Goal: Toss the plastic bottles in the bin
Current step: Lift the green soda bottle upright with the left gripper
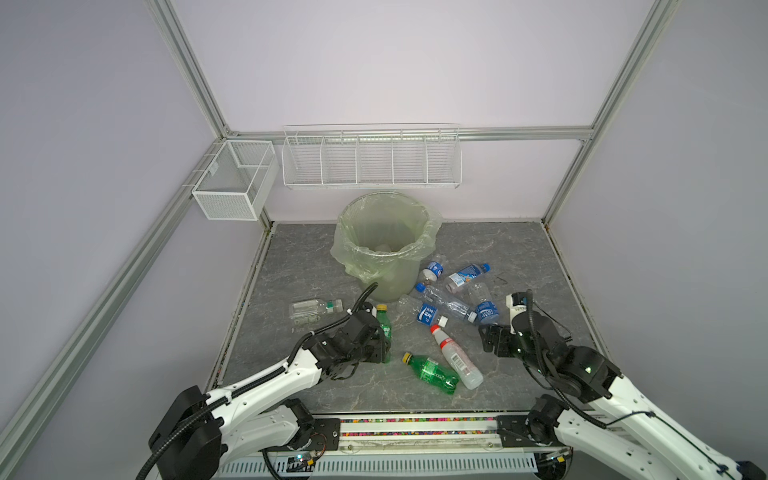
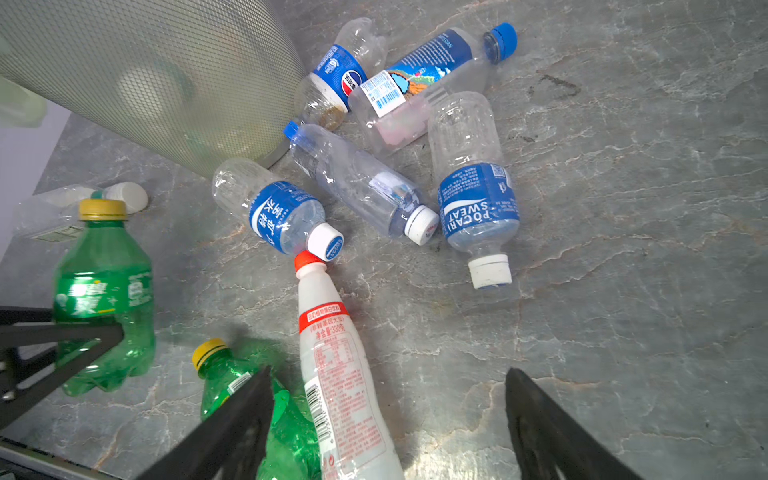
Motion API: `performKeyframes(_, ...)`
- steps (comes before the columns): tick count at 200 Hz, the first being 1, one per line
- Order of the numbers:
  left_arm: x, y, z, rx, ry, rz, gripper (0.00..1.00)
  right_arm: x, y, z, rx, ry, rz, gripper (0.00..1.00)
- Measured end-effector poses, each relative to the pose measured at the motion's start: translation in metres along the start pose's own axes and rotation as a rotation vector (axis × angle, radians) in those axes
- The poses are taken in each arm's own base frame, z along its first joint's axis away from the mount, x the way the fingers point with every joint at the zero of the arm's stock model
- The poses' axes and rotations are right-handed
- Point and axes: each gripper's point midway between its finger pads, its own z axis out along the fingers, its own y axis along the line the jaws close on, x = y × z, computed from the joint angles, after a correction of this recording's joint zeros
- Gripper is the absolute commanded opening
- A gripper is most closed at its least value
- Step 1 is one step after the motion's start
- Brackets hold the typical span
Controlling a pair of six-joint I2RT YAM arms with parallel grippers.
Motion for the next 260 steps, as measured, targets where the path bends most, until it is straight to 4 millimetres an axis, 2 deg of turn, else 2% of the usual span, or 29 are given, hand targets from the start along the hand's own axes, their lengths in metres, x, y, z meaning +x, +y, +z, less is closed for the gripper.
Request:
performKeyframes(28, -0.017, -0.006, -0.019, 0.035, -0.096, -0.015, 0.44, -0.001, -0.003, -0.004, 0.012, 0.001, -0.003, 0.88)
performKeyframes(58, -0.03, -0.006, -0.037, 0.051, -0.178, -0.022, 0.44, -0.011, -0.004, -0.016, 0.006, -0.038, 0.009, 0.88)
performKeyframes(80, -0.032, -0.001, -0.045, 0.029, -0.203, -0.033, 0.44, -0.014, -0.005, -0.02, 0.007, -0.054, 0.013, 0.88)
performKeyframes(124, -0.039, 0.001, -0.055, 0.002, -0.218, -0.043, 0.34, -0.012, -0.006, -0.018, 0.023, -0.031, 0.004, 0.88)
performKeyframes(157, -0.046, -0.005, -0.063, 0.016, -0.235, -0.043, 0.37, -0.019, 0.0, -0.021, 0.018, -0.03, 0.004, 0.88)
performKeyframes(205, -0.065, -0.019, -0.084, 0.054, -0.285, -0.026, 0.37, -0.022, 0.001, -0.023, 0.012, -0.034, 0.006, 0.88)
performKeyframes(260, -0.073, -0.021, -0.11, 0.102, -0.367, -0.038, 0.36, -0.02, -0.001, -0.023, 0.023, -0.029, -0.001, 0.88)
